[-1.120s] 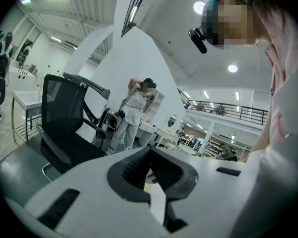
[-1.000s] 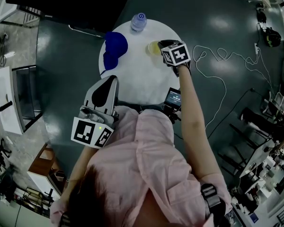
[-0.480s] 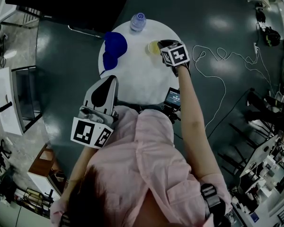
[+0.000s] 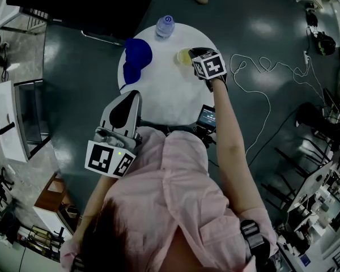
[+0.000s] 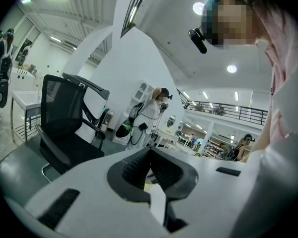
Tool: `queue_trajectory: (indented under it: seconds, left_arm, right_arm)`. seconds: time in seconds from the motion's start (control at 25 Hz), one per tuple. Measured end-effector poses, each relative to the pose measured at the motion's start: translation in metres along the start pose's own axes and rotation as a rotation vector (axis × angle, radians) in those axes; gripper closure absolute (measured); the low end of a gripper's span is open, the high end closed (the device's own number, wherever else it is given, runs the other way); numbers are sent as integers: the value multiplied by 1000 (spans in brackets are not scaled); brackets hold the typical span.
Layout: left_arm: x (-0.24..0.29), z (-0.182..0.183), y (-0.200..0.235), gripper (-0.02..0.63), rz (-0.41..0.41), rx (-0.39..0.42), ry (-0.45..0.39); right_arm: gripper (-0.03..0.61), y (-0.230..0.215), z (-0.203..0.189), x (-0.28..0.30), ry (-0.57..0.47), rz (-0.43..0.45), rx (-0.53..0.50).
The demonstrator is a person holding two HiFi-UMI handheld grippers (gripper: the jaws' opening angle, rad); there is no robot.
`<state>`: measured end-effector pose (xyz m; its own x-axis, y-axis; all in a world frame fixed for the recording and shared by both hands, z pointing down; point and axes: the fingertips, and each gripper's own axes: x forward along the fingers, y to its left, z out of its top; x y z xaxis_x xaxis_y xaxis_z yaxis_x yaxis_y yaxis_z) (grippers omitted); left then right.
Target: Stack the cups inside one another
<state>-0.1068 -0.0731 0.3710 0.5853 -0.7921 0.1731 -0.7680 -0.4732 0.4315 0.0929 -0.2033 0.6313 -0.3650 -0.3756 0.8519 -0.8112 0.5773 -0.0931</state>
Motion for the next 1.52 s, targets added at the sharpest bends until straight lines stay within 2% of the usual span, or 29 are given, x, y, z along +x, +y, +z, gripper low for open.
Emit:
queue_trajectory:
  seconds: [0.44, 0.48, 0.56, 1.0, 1.52]
  left_arm:
    - [1, 1, -1, 597, -4, 0, 2]
    - [2, 1, -1, 597, -5, 0, 2]
    - [2, 0, -1, 596, -6, 1, 4]
    - [0, 0, -1, 597, -4, 1, 4]
    - [-4, -1, -2, 597, -8, 4, -4]
  right_arm:
    - [531, 2, 0, -2, 2, -6, -36]
    - [523, 2, 0, -2, 0, -2, -35]
    - [452, 3, 0, -1, -2, 0, -34]
    - [392, 0, 1, -8, -16, -19, -26]
    - [391, -2, 6, -19, -85, -30, 35]
